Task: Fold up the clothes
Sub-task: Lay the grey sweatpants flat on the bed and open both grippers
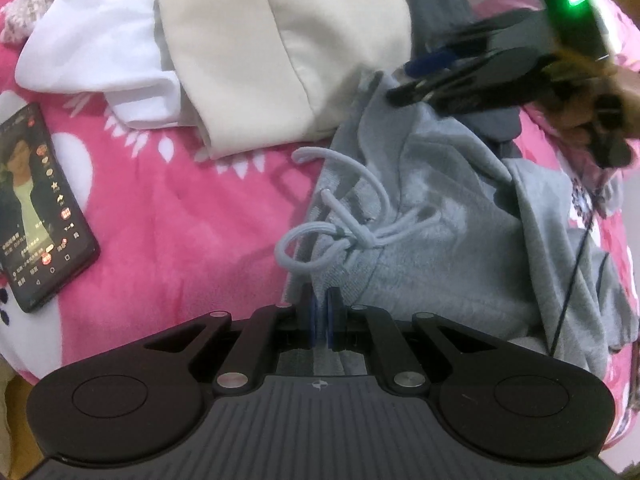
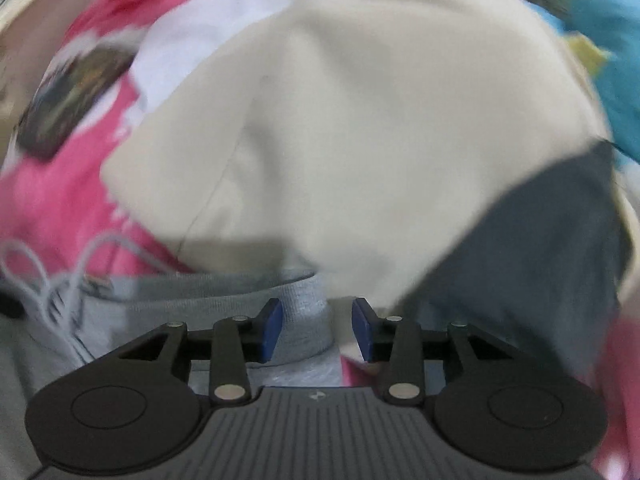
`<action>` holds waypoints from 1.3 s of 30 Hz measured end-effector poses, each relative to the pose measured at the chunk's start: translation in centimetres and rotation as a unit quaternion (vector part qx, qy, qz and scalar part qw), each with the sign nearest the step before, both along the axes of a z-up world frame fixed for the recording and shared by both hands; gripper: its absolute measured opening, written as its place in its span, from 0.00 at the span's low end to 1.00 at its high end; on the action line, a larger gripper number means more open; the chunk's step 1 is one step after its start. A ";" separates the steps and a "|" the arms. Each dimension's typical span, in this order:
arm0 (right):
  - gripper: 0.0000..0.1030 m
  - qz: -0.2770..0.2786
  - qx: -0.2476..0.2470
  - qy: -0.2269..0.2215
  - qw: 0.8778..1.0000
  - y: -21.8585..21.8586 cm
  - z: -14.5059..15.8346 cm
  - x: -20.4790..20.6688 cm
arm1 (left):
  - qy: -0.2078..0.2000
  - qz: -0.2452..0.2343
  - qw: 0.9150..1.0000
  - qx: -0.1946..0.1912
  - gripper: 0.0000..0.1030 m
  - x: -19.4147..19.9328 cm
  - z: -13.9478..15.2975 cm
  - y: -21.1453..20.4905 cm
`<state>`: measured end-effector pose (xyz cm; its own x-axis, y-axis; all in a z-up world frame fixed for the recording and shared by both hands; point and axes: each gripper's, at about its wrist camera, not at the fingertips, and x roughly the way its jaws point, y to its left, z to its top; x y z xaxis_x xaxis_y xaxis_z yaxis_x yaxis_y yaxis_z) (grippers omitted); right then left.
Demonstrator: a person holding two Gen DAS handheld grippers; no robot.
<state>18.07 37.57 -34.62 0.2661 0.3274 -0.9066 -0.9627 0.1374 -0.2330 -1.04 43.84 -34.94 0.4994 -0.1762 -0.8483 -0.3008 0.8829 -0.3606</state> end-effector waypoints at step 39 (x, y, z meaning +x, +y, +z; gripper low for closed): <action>0.65 -0.548 0.186 0.255 0.775 -39.3 6.4 -0.1 | -0.001 0.097 0.993 0.061 0.48 -0.1 7.2 -10.2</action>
